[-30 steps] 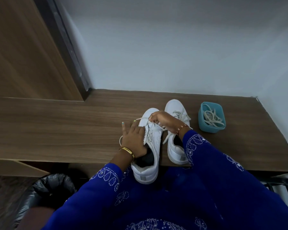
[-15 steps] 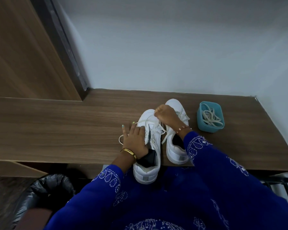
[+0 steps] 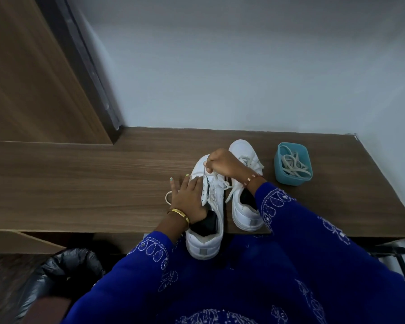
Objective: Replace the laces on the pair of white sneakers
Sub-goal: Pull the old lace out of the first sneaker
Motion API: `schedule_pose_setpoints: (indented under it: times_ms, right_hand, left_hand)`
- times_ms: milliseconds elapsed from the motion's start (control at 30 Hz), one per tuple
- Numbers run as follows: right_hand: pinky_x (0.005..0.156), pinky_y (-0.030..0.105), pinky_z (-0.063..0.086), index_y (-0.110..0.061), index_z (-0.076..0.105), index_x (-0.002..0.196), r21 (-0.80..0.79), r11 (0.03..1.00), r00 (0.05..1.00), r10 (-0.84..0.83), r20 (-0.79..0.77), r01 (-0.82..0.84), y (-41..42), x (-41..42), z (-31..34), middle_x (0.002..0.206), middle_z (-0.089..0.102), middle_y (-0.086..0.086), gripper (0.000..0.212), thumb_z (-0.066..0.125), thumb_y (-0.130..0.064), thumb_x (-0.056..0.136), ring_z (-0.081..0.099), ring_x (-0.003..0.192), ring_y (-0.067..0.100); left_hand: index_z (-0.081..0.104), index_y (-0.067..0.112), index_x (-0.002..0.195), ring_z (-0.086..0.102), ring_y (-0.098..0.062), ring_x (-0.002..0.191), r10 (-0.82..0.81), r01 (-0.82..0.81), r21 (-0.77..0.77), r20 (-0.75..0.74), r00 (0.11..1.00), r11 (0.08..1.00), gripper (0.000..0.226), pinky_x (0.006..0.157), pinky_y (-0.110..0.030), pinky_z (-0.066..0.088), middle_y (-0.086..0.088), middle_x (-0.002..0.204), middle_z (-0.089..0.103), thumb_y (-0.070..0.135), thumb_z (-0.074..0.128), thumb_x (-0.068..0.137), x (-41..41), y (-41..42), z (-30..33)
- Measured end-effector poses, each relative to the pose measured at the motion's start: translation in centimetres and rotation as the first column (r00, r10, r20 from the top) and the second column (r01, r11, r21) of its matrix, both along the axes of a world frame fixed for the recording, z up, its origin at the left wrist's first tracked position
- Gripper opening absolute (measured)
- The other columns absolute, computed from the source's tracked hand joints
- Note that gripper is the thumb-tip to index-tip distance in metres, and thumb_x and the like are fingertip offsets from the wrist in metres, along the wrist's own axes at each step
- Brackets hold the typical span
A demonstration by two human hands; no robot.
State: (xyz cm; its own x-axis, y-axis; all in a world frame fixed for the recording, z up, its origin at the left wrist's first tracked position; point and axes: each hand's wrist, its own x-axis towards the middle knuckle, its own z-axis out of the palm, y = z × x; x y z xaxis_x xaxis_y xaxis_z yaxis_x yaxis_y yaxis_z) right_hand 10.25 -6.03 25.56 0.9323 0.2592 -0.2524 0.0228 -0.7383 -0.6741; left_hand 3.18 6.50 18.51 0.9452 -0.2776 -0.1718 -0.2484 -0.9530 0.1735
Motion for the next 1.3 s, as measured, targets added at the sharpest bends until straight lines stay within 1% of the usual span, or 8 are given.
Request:
schedule_pose_setpoints:
  times_ms: [300,600,667,733,833,900,1100,1300]
  right_hand:
    - [0.057,0.023,0.039,-0.005,0.051,0.052,0.614,0.777,0.991,-0.111,-0.079,0.136,-1.2,0.1,4.2,0.055,0.054,0.007,0.038,0.042,0.002,0.089,0.047,0.054,0.016]
    - [0.052,0.025,0.032,-0.010,0.041,0.053,0.964,0.042,0.944,-0.216,-0.249,0.264,-1.6,2.3,11.3,0.047,0.045,0.002,0.039,0.033,-0.005,0.090,0.039,0.045,0.013]
    - [0.053,0.024,0.032,-0.009,0.043,0.055,0.957,0.105,0.929,-0.293,-0.228,0.269,-1.9,2.6,10.9,0.050,0.046,0.001,0.036,0.036,-0.003,0.090,0.039,0.048,0.012]
    - [0.055,0.025,0.035,-0.006,0.053,0.059,0.852,0.438,0.899,-0.430,-0.081,0.287,-2.3,3.1,9.8,0.057,0.051,0.003,0.030,0.045,-0.001,0.087,0.043,0.053,0.013]
    - [0.072,0.034,0.046,0.006,0.066,0.082,0.262,0.926,0.911,-0.337,0.238,0.274,-3.2,3.4,7.0,0.084,0.066,0.019,0.027,0.054,-0.017,0.090,0.061,0.077,0.028]
    - [0.076,0.032,0.047,0.007,0.065,0.091,0.000,0.965,0.912,-0.249,0.326,0.264,-3.6,2.7,4.8,0.093,0.065,0.020,0.034,0.052,-0.024,0.092,0.062,0.084,0.029]
    - [0.058,0.026,0.037,-0.004,0.055,0.072,-0.231,0.919,0.936,-0.269,0.226,0.320,-2.9,-0.9,0.0,0.061,0.049,0.004,0.024,0.052,-0.019,0.090,0.052,0.065,0.024]
    - [0.071,0.031,0.041,0.002,0.057,0.104,-0.240,0.930,0.960,-0.268,0.080,0.279,-1.6,-1.3,-2.9,0.103,0.063,0.017,0.037,0.058,-0.031,0.087,0.060,0.098,0.031]
  left_hand:
    - [0.011,0.011,0.147,0.012,-0.027,0.142,-0.007,0.006,0.055,0.025,1.000,0.998,0.080,0.106,-0.066,-0.007,-0.002,0.153,0.019,0.048,0.039,0.082,0.1,-0.4,-0.4]
    - [0.013,0.011,0.146,0.013,-0.029,0.142,-0.018,0.016,0.070,0.024,1.000,0.997,0.078,0.106,-0.066,-0.006,-0.004,0.152,0.022,0.045,0.044,0.084,0.1,-0.6,-0.2]
    - [0.015,0.012,0.146,0.014,-0.028,0.142,-0.024,0.023,0.057,0.024,0.999,0.998,0.077,0.106,-0.066,-0.005,-0.003,0.152,0.023,0.046,0.044,0.083,0.1,-0.6,-0.2]
    - [0.015,0.012,0.146,0.015,-0.027,0.142,-0.027,0.026,0.046,0.014,1.000,0.999,0.077,0.107,-0.065,-0.005,-0.003,0.152,0.023,0.046,0.045,0.083,0.2,-0.5,-0.2]
    - [0.016,0.013,0.146,0.019,-0.024,0.140,-0.018,0.018,0.020,0.005,1.000,1.000,0.078,0.108,-0.064,-0.003,-0.002,0.153,0.021,0.048,0.043,0.082,0.1,-0.3,-0.3]
    - [0.016,0.014,0.146,0.021,-0.021,0.139,-0.007,0.007,-0.007,0.002,1.000,1.000,0.083,0.108,-0.064,-0.001,-0.001,0.153,0.021,0.054,0.035,0.076,0.0,-0.3,-0.3]
    - [0.014,0.014,0.147,0.020,-0.020,0.140,0.024,-0.025,-0.089,-0.017,1.000,0.996,0.087,0.110,-0.062,0.000,-0.001,0.152,0.022,0.055,0.033,0.072,-0.1,-0.2,-0.5]
    - [0.013,0.015,0.147,0.022,-0.019,0.139,0.043,-0.044,-0.144,-0.012,0.999,0.989,0.088,0.111,-0.061,0.002,-0.002,0.152,0.023,0.053,0.028,0.069,-0.1,0.0,-0.7]
